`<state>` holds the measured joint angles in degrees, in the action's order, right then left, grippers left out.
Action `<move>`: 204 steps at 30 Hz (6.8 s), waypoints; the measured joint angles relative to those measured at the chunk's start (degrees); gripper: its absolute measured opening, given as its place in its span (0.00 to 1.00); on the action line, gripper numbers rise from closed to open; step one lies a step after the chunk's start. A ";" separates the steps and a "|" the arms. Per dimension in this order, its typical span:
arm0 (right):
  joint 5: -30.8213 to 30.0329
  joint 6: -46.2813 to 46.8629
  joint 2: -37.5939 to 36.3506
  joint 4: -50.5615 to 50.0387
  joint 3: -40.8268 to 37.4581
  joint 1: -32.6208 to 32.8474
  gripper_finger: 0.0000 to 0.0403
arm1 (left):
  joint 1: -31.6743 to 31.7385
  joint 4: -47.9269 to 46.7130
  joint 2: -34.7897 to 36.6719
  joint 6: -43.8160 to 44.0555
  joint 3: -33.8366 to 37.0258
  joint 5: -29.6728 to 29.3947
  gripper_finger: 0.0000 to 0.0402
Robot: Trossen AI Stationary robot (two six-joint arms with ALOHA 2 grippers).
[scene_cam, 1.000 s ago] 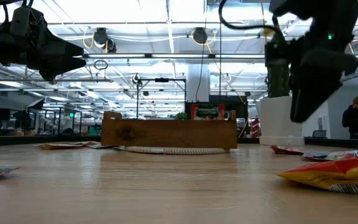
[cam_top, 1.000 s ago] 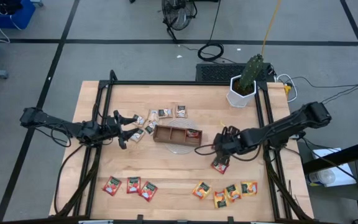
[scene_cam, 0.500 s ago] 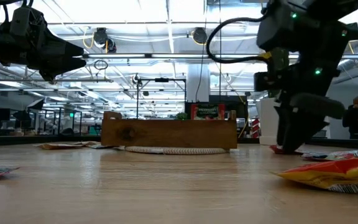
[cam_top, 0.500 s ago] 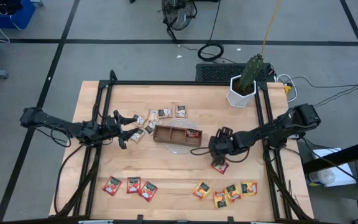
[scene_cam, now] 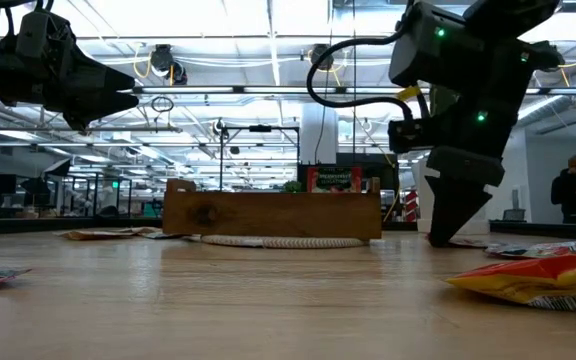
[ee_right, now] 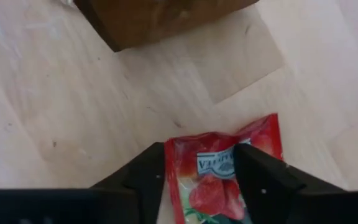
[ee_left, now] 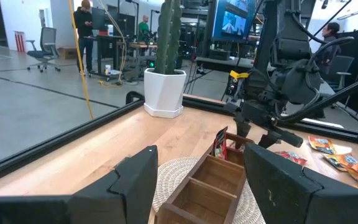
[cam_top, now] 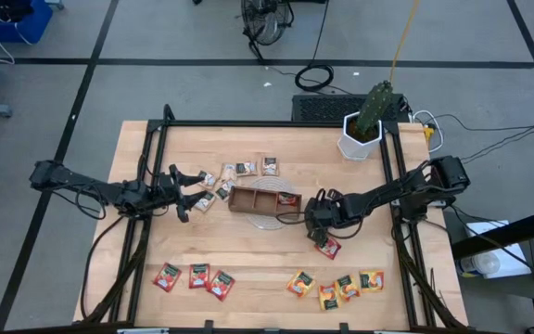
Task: Pick & Place Tea
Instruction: Put the red tea bag into the right section of the wood organizer
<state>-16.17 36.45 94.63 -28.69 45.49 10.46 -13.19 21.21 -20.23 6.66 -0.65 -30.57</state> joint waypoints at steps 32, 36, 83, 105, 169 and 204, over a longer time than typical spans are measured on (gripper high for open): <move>-21.02 -50.33 -4.13 -5.61 25.01 5.77 0.00 | -0.02 0.00 0.00 0.00 -0.02 0.00 0.60; -19.24 -66.64 0.61 -6.17 27.12 5.77 0.00 | 0.00 0.00 0.00 0.00 0.00 0.00 0.60; -15.60 -56.85 3.16 0.28 28.66 4.29 0.26 | 0.00 0.00 0.00 0.00 -0.02 0.00 0.60; 8.85 -51.88 10.07 -2.99 28.66 -5.66 0.00 | 0.00 -0.04 0.00 0.00 0.00 0.02 0.60; -16.74 -51.74 5.90 -3.22 24.20 -0.25 0.00 | 0.00 -0.01 0.00 0.00 -0.02 0.01 0.60; -3.82 -44.54 16.63 -15.66 32.06 -6.10 0.00 | 0.00 0.00 0.00 0.00 -0.01 0.01 0.60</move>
<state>-19.99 -8.08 111.26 -44.35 77.56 4.36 -13.19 21.21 -20.23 6.66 -0.65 -30.56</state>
